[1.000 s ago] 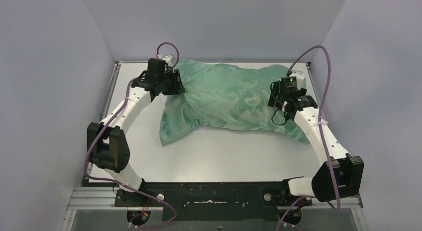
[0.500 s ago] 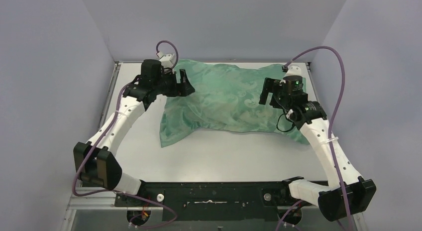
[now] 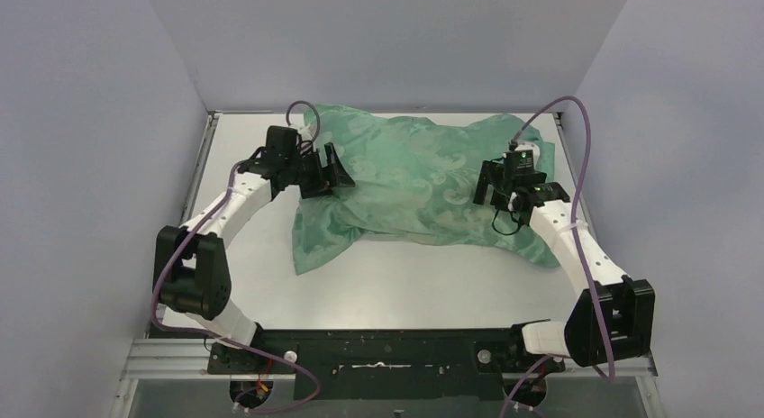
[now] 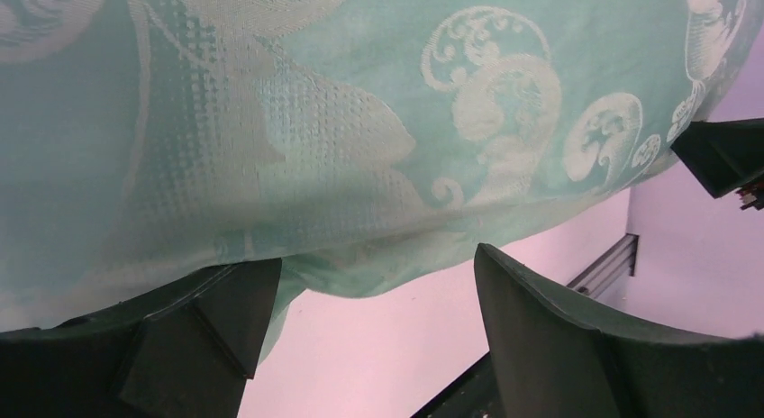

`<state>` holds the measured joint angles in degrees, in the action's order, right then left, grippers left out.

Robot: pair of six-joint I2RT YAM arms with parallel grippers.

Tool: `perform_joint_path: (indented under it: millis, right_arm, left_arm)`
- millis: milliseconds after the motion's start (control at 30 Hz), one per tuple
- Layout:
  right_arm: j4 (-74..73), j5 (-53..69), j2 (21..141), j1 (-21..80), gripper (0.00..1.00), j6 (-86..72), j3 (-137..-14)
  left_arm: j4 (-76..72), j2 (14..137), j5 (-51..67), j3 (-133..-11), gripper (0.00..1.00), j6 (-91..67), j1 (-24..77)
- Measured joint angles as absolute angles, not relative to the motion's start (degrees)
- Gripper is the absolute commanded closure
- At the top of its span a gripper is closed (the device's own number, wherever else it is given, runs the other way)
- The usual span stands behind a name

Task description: Put the pillow into the pillowcase

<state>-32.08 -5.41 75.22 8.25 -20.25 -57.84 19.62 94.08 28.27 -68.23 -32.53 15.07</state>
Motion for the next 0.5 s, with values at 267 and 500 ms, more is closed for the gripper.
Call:
perform_joint_path:
  millis: [267,500]
  right_arm:
    - [-38.61,-10.33,69.01,15.97,0.0,-20.25,-61.3]
    - [-41.21,-6.15,56.84,17.15,0.0,-20.62,-61.98]
  left_arm:
    - [32.23,84.75,19.64,-77.78,0.17,-22.57,17.32]
    - [36.29,76.2,15.84,-78.43,0.1,-18.57,20.03]
